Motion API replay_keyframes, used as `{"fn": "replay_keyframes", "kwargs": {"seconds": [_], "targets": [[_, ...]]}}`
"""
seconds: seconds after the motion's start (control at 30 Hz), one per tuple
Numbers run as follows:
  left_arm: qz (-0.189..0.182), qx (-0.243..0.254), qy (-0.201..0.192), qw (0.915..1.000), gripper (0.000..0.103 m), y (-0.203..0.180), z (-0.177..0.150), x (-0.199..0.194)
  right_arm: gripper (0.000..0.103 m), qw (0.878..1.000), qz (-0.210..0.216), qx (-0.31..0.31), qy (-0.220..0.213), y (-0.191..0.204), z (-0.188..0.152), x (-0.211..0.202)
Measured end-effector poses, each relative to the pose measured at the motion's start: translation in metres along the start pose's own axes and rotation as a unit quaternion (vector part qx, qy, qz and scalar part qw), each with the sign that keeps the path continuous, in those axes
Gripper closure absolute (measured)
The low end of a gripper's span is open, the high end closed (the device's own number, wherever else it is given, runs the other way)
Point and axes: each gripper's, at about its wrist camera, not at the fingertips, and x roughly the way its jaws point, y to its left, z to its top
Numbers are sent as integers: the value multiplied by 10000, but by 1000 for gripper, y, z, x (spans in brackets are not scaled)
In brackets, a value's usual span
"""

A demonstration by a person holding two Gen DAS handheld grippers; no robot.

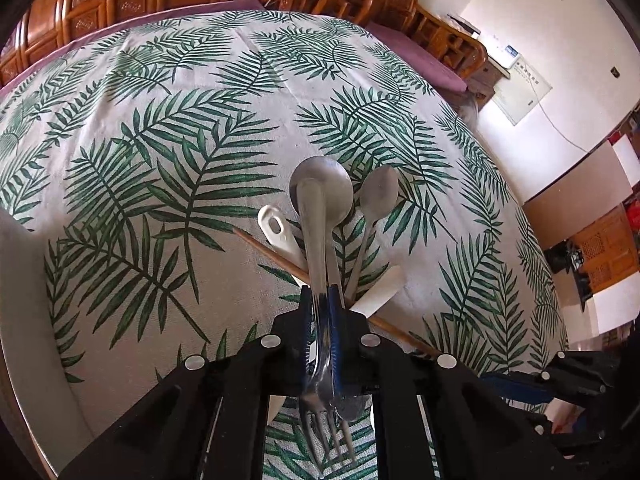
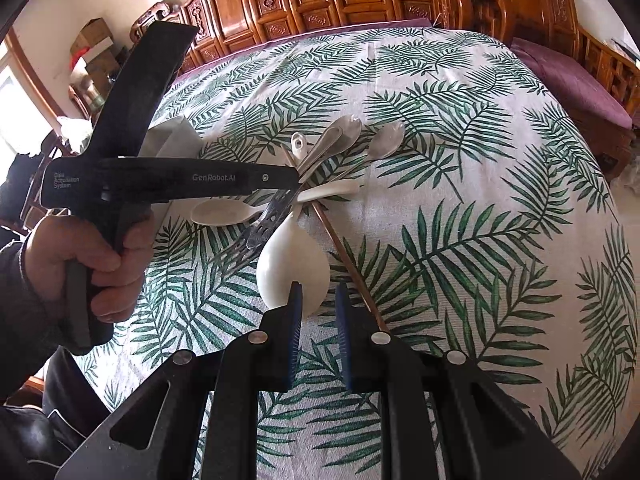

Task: Organize utensils
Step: 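Lift the fork with the left tool while the right tool moves toward the pile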

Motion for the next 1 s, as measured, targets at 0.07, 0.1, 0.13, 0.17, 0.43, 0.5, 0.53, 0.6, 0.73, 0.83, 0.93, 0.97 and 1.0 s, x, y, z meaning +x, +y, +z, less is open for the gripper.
{"fn": "replay_keyframes", "kwargs": {"seconds": [0.07, 0.1, 0.13, 0.17, 0.43, 0.5, 0.53, 0.6, 0.73, 0.83, 0.93, 0.97, 1.0], "targets": [[75, 46, 21, 10000, 97, -2, 0, 0, 84, 10000, -17, 7, -3, 1, 0, -2], [92, 55, 25, 9999, 97, -2, 0, -1, 84, 10000, -21, 9, -7, 1, 0, -3], [112, 59, 4, 9999, 100, -1, -1, -3, 84, 10000, -26, 7, -13, 2, 0, -4], [127, 56, -25, 9999, 100, 0, -2, -6, 84, 10000, -28, 4, -19, 2, 1, -5], [343, 62, -44, 9994, 101, 13, -7, -15, 84, 10000, 7, 8, 4, 8, -1, -4], [415, 139, -48, 9990, 101, 11, -8, -14, 84, 10000, 16, -15, 13, 10, -1, -4], [445, 182, -54, 9988, 101, 10, -8, -13, 84, 10000, 16, -21, 16, 10, -1, -4], [493, 278, -57, 9984, 101, 6, -7, -12, 84, 10000, 10, -24, 18, 11, -2, -4], [563, 394, 103, 9976, 98, 1, -7, -3, 84, 10000, -5, -6, 23, 10, -2, -6], [696, 482, 114, 9963, 98, 1, -10, 2, 84, 10000, -21, 11, 35, 8, -3, -6], [591, 384, 116, 9974, 100, 5, -9, 2, 84, 10000, -26, 29, 47, 7, -5, -7], [579, 353, 112, 9976, 101, 7, -9, 1, 84, 10000, -29, 30, 55, 6, -5, -7], [577, 342, 111, 9977, 101, 8, -9, 0, 84, 10000, -31, 32, 58, 7, -5, -6]]}}
